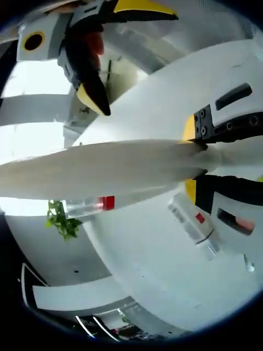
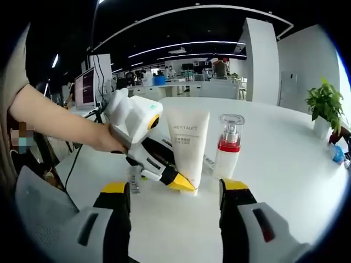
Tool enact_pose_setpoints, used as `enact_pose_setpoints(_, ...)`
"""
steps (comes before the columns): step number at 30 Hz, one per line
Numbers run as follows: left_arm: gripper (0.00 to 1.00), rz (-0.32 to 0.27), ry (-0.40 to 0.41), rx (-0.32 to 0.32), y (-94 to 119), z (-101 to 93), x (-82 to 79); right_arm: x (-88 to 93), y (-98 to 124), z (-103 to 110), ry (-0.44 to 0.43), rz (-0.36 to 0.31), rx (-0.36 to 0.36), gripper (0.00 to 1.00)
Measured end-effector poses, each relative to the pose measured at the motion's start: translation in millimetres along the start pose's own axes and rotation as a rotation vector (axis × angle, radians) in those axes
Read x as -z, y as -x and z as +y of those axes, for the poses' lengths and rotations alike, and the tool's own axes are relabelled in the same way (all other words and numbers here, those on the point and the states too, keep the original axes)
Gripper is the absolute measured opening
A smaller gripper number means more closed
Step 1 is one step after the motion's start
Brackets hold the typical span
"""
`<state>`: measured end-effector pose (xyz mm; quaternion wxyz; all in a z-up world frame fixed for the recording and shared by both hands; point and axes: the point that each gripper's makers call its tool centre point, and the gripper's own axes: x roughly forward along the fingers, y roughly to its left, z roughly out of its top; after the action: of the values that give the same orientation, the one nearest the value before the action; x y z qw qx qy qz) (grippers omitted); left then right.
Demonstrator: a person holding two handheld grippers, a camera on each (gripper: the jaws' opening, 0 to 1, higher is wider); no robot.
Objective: Arrange the skincare products in the storage area until every visible bottle or jar stands upright without overlapping.
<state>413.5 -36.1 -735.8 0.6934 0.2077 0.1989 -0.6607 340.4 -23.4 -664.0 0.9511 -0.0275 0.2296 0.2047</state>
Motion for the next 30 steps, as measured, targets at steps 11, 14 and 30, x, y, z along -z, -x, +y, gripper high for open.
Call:
enact_pose_setpoints(11, 0.19, 0.008, -0.003, 0.005, -6.6, 19.6, -3.7, 12.4, 10.2, -8.9, 0.041, 0.047, -0.003, 0.74)
enact_pose_setpoints(14, 0.19, 0.004, 0.005, 0.005, -7.5, 22.9, -4.3, 15.2, 12.4, -11.8, 0.041, 0.053, -0.001, 0.76)
enact_pose_setpoints(30, 0.19, -0.010, 0.016, 0.015, -9.3, 22.4, -9.8, 22.5, 21.8, -31.6, 0.004, 0.058, 0.044, 0.78)
